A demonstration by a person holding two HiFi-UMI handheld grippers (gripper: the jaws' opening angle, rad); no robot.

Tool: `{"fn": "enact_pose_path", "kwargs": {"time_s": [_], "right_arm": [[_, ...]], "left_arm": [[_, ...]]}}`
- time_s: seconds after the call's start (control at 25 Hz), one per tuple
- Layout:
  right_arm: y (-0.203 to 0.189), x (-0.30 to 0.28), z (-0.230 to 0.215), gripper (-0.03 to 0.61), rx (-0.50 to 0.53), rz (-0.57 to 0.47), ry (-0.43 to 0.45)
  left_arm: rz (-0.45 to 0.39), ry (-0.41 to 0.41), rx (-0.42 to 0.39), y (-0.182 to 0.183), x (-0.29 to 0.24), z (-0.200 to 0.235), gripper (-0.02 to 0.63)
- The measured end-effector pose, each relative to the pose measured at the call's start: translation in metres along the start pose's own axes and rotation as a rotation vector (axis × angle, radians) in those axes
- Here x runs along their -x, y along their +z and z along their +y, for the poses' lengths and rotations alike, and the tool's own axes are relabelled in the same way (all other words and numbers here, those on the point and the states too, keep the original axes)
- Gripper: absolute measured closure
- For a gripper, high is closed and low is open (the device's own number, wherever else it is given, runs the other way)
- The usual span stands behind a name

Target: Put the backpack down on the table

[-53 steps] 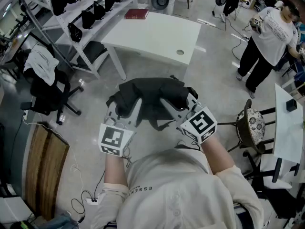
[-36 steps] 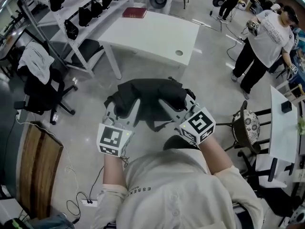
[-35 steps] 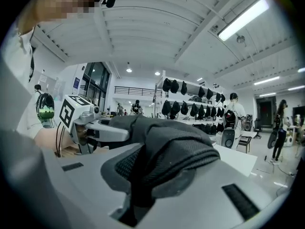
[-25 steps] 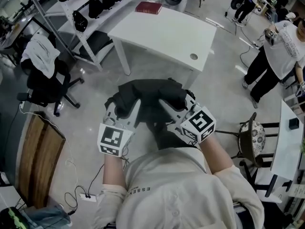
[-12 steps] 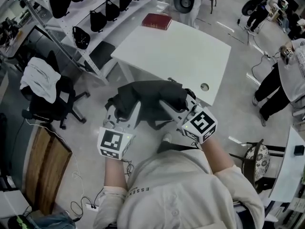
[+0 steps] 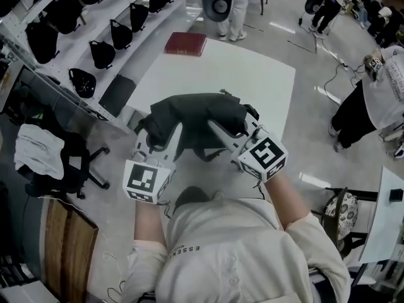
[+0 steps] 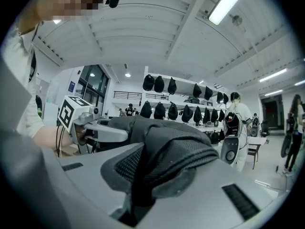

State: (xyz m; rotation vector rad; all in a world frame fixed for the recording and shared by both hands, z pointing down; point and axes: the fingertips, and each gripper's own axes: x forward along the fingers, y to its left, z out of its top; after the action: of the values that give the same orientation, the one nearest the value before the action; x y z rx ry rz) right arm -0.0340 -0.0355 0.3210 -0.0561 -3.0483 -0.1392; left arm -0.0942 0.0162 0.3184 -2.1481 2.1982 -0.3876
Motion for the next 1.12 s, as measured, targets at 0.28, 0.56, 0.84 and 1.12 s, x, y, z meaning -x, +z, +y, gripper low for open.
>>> {"fn": "enact_pose_path", "kwargs": {"time_s": [0.28,0.56,0.84,1.12], "right_arm": [[-0.007,-0.031,-0.075,0.506,0.004,0.015,-0.118],[-0.011,-0.049,-0.162,0.503,-0.026,0.042,-0.293],[-0.015,-0.081,-0.236,0.502,-0.036,0.065,-0.441],[-0.026,-0.099,-0.300,0.502,-0.017,0.079,-0.531]], "left_arm": [[-0.027,-0.107,-0.007,0.001,-0.082,0.035,0.535],[-0.069,-0.271,-0.022,0.012,-0.176,0.062,0.535],[-0.101,-0.421,-0.035,0.013,-0.261,0.100,0.535],[-0.119,-0.530,-0.037,0.013,-0.333,0.120,0.535]]}}
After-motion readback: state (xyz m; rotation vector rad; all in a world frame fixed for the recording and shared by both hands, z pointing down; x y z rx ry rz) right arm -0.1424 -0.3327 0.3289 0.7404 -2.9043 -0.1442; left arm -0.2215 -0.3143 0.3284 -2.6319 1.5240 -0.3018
